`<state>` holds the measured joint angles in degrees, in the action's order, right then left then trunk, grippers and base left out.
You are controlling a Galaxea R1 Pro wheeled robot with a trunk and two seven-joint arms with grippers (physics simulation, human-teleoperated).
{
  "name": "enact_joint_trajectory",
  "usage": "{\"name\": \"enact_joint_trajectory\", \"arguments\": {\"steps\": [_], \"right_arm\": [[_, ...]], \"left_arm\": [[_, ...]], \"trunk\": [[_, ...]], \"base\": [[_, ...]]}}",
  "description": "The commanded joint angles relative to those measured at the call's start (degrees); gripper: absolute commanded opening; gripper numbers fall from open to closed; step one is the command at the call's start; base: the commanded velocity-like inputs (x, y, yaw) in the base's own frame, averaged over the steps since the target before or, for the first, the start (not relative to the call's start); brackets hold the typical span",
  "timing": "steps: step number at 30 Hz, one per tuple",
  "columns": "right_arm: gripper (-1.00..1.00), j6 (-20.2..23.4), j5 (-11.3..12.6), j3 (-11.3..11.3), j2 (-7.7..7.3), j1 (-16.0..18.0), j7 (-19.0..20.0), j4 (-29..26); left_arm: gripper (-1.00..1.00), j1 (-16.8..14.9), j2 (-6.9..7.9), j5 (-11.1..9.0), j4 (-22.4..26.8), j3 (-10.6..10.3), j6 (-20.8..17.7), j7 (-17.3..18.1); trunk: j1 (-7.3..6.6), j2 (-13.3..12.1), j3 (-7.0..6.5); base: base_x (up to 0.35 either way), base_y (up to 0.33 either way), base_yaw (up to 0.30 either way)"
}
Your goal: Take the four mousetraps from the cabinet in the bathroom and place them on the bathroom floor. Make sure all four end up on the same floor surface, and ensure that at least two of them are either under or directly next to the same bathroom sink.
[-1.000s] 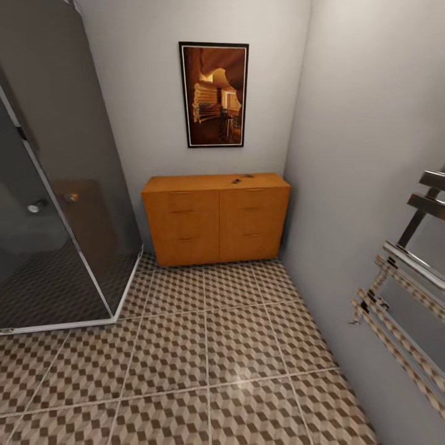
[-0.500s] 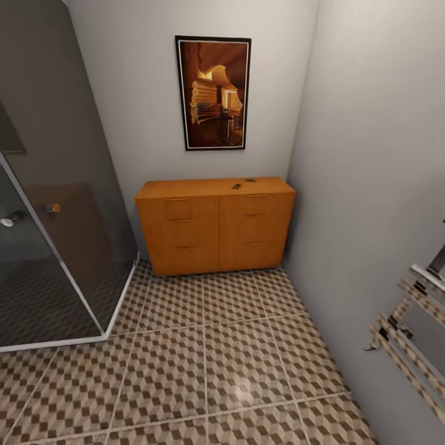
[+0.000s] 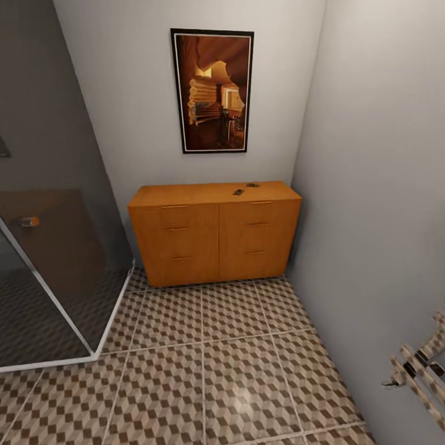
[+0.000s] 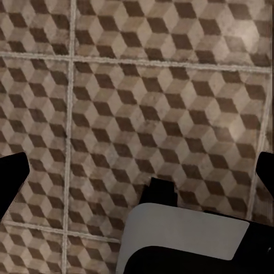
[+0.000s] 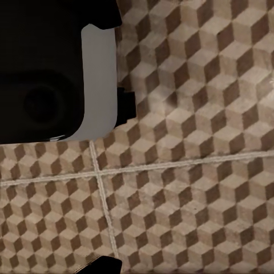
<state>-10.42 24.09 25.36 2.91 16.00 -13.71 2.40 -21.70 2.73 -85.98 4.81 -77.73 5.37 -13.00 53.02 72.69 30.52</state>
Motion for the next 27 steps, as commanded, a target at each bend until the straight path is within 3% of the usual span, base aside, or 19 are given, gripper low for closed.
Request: {"name": "enact_joint_trajectory", "arguments": {"steps": [1, 27], "right_arm": [[1.0, -0.39, 0.53, 0.48, 0.06, 0.09, -0.01, 0.24], [1.0, -0.38, 0.6, 0.54, -0.09, 0.09, 0.01, 0.25]], "left_arm": [[1.0, -0.02, 0.08, -0.46, 0.25, -0.49, 0.14, -0.45], [1.0, -0.03, 0.0, -0.41, 0.29, -0.41, 0.16, -0.45]], "trunk": [[0.03, 0.03, 0.05], [0.03, 0.03, 0.05]], "base": [[0.338, 0.0, 0.0], [0.338, 0.0, 0.0]]}}
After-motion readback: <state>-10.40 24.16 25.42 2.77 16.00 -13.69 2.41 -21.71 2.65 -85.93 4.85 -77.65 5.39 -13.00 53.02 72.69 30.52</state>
